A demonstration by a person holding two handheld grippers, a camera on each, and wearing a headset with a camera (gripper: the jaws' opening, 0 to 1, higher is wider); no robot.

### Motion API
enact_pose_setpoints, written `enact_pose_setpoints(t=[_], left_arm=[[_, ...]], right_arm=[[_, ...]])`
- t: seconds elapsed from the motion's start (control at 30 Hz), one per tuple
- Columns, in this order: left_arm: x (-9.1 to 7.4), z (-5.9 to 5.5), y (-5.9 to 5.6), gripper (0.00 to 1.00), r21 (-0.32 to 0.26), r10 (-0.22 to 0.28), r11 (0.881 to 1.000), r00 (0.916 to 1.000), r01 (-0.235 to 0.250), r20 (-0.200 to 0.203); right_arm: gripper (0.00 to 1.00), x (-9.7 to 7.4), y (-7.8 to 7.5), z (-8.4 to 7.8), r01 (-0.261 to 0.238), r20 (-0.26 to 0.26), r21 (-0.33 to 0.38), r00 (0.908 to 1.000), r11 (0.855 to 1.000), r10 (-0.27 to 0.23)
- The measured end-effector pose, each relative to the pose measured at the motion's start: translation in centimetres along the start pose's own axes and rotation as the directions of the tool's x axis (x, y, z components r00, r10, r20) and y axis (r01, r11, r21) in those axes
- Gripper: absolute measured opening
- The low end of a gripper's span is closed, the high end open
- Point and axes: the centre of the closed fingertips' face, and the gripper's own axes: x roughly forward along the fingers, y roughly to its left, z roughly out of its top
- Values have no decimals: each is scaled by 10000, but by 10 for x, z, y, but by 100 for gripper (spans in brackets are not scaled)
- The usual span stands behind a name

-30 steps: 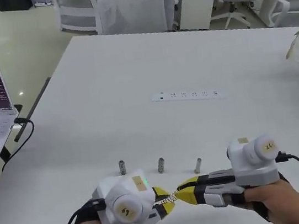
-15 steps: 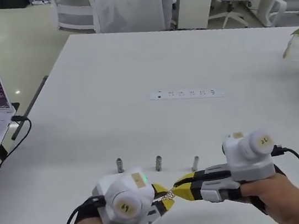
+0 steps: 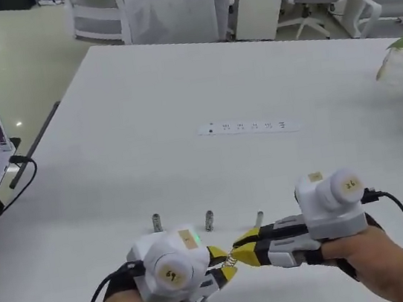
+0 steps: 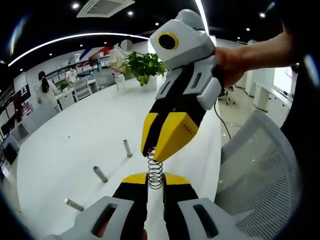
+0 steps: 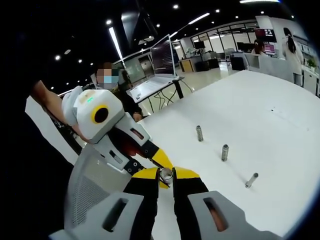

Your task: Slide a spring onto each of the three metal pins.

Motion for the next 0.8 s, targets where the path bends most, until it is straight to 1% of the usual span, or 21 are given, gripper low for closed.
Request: enact_pose_setpoints(t=[0.2, 0.33, 0.4, 0.6, 0.67, 0.77, 0.8], left_arm=[[1, 4, 0, 2, -139, -91, 9999, 9999, 93, 145], [2, 8, 0, 2, -194, -170, 9997, 9994, 176, 297], [3, 11, 0, 2, -205, -204, 9996, 9989, 213, 420], [5, 24, -1, 2, -215, -291, 9993, 9970, 307, 713], [6, 28, -2, 2, -145, -340, 9993, 9965, 352, 765], [6, 31, -3, 2, -84, -416, 9991, 9957, 424, 830], [6, 32, -3, 2, -80, -439, 9990, 9954, 448, 847]], right_arm=[[8, -3, -1, 2, 31, -111, -281, 9999, 9996, -34], [9, -6, 1, 3, -33, -408, -726, 9992, 9974, 4], [9, -7, 0, 4, -17, -569, -968, 9984, 9953, -38], [13, -12, -1, 6, -140, -950, -1406, 9955, 9900, 6], [14, -16, -2, 7, -156, -1212, -1725, 9926, 9849, -55], [15, -20, -4, 7, -173, -1460, -2009, 9892, 9795, -124], [15, -23, -5, 7, -157, -1675, -2183, 9856, 9758, -216]])
